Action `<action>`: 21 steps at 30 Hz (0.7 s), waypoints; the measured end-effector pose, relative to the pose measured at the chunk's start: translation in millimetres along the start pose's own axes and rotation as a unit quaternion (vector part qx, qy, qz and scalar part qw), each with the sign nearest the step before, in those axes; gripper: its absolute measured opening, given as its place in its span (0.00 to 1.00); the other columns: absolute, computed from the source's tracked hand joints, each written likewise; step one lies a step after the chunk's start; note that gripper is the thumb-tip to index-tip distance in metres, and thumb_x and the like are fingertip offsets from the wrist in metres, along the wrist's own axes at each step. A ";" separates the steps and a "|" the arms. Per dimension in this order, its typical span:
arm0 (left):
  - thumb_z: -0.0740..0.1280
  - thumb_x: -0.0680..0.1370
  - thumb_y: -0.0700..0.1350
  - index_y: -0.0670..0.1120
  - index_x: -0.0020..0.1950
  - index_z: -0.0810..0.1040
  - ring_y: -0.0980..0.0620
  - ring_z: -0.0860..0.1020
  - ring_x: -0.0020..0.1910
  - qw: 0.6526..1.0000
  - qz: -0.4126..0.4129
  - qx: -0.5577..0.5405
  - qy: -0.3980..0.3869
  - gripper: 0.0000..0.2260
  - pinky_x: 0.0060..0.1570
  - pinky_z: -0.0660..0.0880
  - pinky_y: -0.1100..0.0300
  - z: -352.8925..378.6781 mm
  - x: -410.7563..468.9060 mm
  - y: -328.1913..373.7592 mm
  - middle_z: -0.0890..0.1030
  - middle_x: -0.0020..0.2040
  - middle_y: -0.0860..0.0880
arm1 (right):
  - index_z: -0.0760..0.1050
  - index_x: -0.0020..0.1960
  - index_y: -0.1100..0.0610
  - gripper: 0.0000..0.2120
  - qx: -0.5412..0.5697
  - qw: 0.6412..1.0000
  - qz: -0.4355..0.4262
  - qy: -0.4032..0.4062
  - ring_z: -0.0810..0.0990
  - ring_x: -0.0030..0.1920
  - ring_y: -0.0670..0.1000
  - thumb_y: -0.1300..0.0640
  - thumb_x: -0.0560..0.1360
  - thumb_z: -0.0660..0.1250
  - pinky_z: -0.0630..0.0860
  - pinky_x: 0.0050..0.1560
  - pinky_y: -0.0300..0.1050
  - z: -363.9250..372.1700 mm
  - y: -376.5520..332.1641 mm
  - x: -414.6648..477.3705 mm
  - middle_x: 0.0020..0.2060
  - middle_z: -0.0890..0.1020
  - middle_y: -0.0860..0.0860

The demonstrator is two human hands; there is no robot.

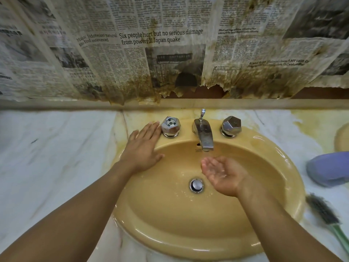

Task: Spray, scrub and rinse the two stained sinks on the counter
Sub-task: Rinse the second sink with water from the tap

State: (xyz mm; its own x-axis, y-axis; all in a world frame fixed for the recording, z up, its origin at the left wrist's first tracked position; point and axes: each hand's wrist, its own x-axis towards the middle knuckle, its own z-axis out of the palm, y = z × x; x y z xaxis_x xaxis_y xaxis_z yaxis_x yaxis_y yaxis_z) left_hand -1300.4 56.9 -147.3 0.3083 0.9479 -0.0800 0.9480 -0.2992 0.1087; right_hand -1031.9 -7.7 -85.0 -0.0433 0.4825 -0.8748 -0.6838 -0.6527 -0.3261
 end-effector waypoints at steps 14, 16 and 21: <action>0.65 0.71 0.74 0.47 0.85 0.47 0.55 0.40 0.83 0.999 0.006 0.006 -0.038 0.53 0.81 0.43 0.45 -8.7 34.0 3.6 0.42 0.85 0.54 | 0.66 0.70 0.73 0.21 -0.356 0.921 -0.138 -0.082 0.74 0.68 0.70 0.58 0.86 0.54 0.73 0.70 0.60 131.8 -91.6 -66.3 0.65 0.73 0.73; 0.65 0.69 0.75 0.47 0.85 0.46 0.56 0.40 0.83 0.999 0.003 0.000 -0.045 0.55 0.82 0.43 0.45 -10.3 37.4 2.7 0.43 0.85 0.55 | 0.69 0.68 0.72 0.21 -0.402 0.897 -0.177 -0.056 0.78 0.65 0.67 0.56 0.86 0.57 0.76 0.68 0.58 131.3 -91.4 -61.5 0.62 0.76 0.71; 0.63 0.72 0.74 0.46 0.84 0.48 0.54 0.43 0.83 0.999 0.003 0.006 -0.032 0.51 0.82 0.45 0.47 -6.0 30.7 3.8 0.45 0.85 0.52 | 0.78 0.54 0.67 0.16 -0.354 0.874 -0.329 0.057 0.84 0.44 0.56 0.57 0.85 0.57 0.82 0.47 0.48 70.6 -69.1 -44.4 0.48 0.84 0.61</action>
State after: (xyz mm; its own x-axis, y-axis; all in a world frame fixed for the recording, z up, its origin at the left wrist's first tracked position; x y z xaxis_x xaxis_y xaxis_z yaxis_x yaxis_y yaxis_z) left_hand -1287.7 85.5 -143.4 0.3180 0.9373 -0.1429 0.9469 -0.3064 0.0979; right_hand -1034.1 57.2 1.7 0.2895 0.8542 -0.4320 0.0894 -0.4734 -0.8763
